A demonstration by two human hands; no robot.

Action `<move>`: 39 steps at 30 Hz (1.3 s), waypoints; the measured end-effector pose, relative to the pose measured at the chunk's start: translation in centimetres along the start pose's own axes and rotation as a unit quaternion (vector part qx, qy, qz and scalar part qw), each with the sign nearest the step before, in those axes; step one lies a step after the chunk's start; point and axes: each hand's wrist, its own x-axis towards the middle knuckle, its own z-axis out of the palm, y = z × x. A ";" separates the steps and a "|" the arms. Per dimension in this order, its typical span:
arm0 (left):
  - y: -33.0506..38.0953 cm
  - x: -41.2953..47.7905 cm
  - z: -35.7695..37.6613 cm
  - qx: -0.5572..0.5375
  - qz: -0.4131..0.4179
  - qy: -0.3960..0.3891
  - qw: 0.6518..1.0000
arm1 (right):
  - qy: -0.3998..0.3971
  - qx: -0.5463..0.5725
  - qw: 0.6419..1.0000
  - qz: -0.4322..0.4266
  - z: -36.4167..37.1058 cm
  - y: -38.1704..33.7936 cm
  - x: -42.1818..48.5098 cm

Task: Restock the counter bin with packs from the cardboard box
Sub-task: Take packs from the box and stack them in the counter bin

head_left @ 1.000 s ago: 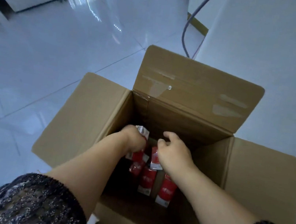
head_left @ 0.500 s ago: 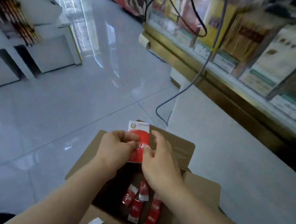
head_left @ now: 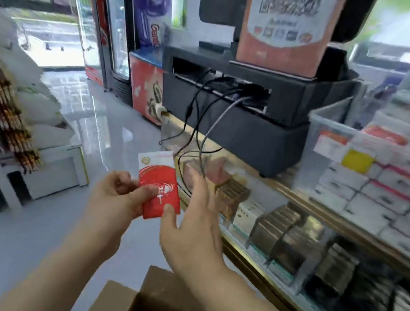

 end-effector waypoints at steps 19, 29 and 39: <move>17.2 -4.1 19.5 0.095 0.049 -0.233 0.966 | 0.174 -0.239 0.954 0.050 -24.2 -9.5 2.9; 16.2 -0.8 18.3 0.039 -0.051 -0.281 0.957 | 0.181 -0.343 0.886 0.255 -27.3 -7.0 8.4; 13.8 2.1 15.4 0.053 -0.069 -0.285 0.955 | 0.151 -0.460 0.811 0.328 -25.6 -2.9 12.2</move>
